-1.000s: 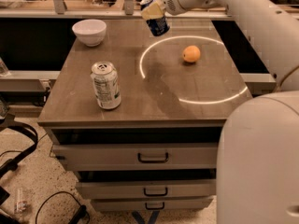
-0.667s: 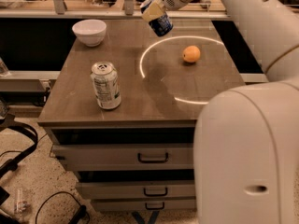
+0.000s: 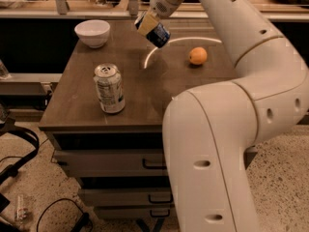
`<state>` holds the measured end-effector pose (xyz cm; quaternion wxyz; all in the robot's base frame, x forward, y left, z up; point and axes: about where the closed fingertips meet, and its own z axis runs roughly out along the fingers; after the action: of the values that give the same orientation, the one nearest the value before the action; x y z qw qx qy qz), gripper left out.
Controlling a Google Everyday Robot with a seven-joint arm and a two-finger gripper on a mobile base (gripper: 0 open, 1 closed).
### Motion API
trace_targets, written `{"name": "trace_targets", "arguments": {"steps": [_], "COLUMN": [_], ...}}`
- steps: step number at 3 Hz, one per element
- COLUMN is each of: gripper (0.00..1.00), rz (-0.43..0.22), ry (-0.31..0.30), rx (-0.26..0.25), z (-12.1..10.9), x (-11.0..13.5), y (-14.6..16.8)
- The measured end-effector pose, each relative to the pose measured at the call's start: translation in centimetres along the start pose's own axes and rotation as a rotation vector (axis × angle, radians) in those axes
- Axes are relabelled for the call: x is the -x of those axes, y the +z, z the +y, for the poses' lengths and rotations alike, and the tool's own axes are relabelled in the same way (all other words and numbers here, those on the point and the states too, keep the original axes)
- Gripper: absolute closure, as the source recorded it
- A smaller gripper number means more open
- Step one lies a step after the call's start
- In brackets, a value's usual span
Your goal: Knock pepsi can over
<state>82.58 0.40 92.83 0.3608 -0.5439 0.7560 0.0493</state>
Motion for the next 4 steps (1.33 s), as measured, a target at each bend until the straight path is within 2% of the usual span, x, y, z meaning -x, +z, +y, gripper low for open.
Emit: {"name": "trace_targets", "arguments": {"steps": [1, 2, 3, 4], "gripper": [1.0, 1.0, 1.0, 0.77], "rz": [0.062, 0.12, 0.129, 0.131], "ry": [-0.033, -0.053, -0.051, -0.05], "rx": [0.053, 0.081, 0.133, 0.141], "z": [1.1, 1.9, 3.1, 3.4], "x": [-0.5, -1.1, -1.7, -1.8], "y": [2.5, 4.7, 7.6, 8.3]}}
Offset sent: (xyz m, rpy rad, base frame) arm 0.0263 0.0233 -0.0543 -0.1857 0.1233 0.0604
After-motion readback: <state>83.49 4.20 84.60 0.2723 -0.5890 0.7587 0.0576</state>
